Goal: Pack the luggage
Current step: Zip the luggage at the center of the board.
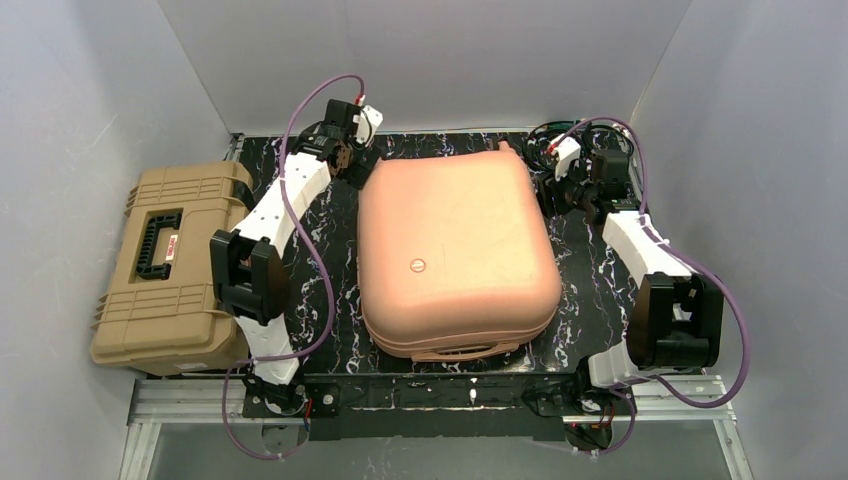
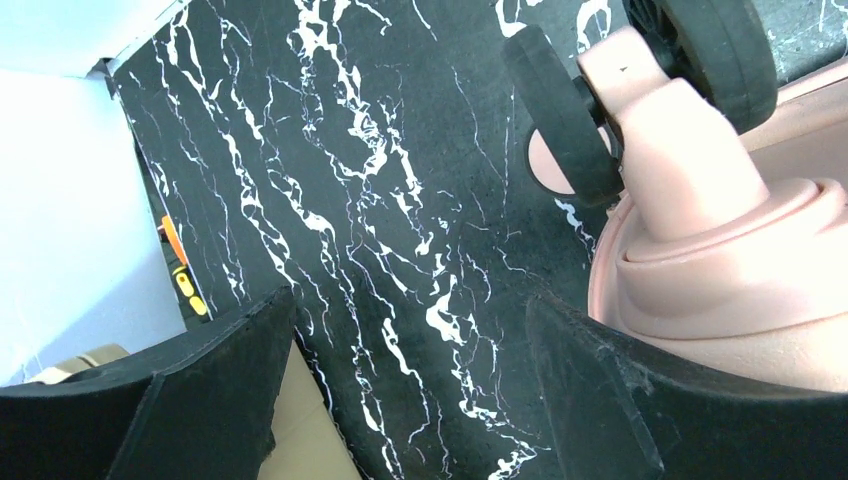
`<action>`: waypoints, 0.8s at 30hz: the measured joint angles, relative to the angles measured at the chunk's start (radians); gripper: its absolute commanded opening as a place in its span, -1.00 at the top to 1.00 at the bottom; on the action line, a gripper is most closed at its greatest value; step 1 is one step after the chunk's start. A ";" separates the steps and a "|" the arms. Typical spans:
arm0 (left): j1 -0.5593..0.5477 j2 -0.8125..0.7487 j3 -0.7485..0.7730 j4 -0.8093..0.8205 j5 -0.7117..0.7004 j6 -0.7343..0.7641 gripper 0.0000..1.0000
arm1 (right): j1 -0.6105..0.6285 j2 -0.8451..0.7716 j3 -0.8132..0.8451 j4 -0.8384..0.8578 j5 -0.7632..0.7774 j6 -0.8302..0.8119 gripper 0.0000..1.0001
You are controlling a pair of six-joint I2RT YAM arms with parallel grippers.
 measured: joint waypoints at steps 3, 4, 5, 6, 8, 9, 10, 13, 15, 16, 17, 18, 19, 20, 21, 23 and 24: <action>-0.010 0.024 0.031 -0.009 0.000 0.006 -0.71 | 0.000 -0.006 0.000 -0.001 0.029 0.002 -0.18; -0.013 0.031 0.041 -0.012 0.000 0.008 -0.71 | -0.001 -0.007 0.000 -0.002 0.039 0.005 -0.18; -0.015 0.035 0.047 -0.012 0.000 0.008 -0.71 | -0.002 -0.009 0.000 -0.004 0.048 0.008 -0.19; -0.017 0.039 0.051 -0.012 0.000 0.009 -0.71 | -0.002 -0.010 0.000 -0.007 0.055 0.010 -0.19; -0.018 0.041 0.053 -0.011 0.002 0.009 -0.72 | -0.002 -0.015 0.000 -0.015 0.066 0.013 -0.20; -0.018 0.042 0.053 -0.010 0.004 0.009 -0.73 | -0.002 -0.020 0.000 -0.021 0.075 0.013 -0.21; -0.019 0.043 0.054 -0.008 0.006 0.009 -0.74 | -0.002 -0.025 0.000 -0.027 0.084 0.013 -0.22; -0.023 0.049 0.062 -0.005 0.011 0.009 -0.75 | 0.000 -0.048 -0.004 -0.041 0.118 0.011 -0.23; -0.029 0.056 0.071 -0.004 0.015 0.009 -0.76 | 0.000 -0.069 -0.007 -0.050 0.142 0.008 -0.23; -0.031 0.057 0.072 -0.002 0.019 0.009 -0.76 | 0.000 -0.077 -0.007 -0.052 0.152 0.008 -0.24; -0.032 0.058 0.072 0.002 0.025 0.009 -0.76 | 0.000 -0.087 -0.007 -0.053 0.163 0.007 -0.24; -0.034 0.058 0.073 0.004 0.033 0.009 -0.77 | 0.000 -0.093 -0.007 -0.055 0.169 0.005 -0.24; -0.034 0.059 0.073 0.007 0.043 0.008 -0.78 | 0.000 -0.101 -0.007 -0.060 0.179 0.003 -0.25; -0.034 0.060 0.075 0.008 0.050 0.006 -0.80 | 0.000 -0.108 -0.007 -0.067 0.189 0.001 -0.28; -0.035 0.061 0.077 0.009 0.053 0.005 -0.84 | 0.000 -0.114 -0.007 -0.074 0.200 0.000 -0.47; -0.036 0.061 0.078 0.010 0.057 0.000 -0.96 | 0.001 -0.131 -0.008 -0.086 0.238 -0.007 -0.94; -0.037 0.061 0.078 0.010 0.055 -0.002 -0.97 | -0.002 -0.140 -0.008 -0.089 0.258 -0.003 -0.97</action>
